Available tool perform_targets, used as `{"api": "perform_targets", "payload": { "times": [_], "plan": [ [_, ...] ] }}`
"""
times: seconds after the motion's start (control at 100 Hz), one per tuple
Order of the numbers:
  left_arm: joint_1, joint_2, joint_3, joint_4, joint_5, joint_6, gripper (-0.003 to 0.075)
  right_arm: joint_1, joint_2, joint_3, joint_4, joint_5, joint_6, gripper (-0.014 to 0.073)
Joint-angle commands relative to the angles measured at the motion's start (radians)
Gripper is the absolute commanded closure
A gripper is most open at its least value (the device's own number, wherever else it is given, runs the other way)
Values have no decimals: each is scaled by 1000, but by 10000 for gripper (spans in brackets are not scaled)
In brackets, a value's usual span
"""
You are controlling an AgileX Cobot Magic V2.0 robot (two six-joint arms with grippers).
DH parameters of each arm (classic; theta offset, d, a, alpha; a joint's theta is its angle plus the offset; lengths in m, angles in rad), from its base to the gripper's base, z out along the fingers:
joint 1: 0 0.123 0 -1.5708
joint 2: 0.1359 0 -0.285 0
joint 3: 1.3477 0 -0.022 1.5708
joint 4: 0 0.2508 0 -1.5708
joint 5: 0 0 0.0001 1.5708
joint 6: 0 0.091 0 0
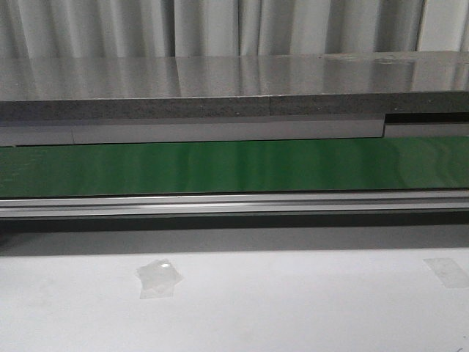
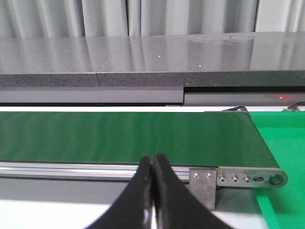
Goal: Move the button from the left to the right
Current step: 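Lower the open left gripper around the yellow-capped button, then close the left gripper on the button and lift it from the tray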
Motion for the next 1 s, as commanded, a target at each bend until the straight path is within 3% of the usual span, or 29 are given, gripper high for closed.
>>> {"api": "perform_targets", "payload": {
  "times": [0.0, 0.43, 0.99],
  "plan": [
    [19, 53, -72, -1, -74, 1, 62, 0, -18, -16, -13, -81, -3, 662],
    [31, 356, -155, -5, -185, 1, 62, 0, -18, -16, -13, -81, -3, 662],
    [31, 543, -155, -9, -242, 1, 62, 0, -18, -16, -13, -81, -3, 662]
  ]
}}
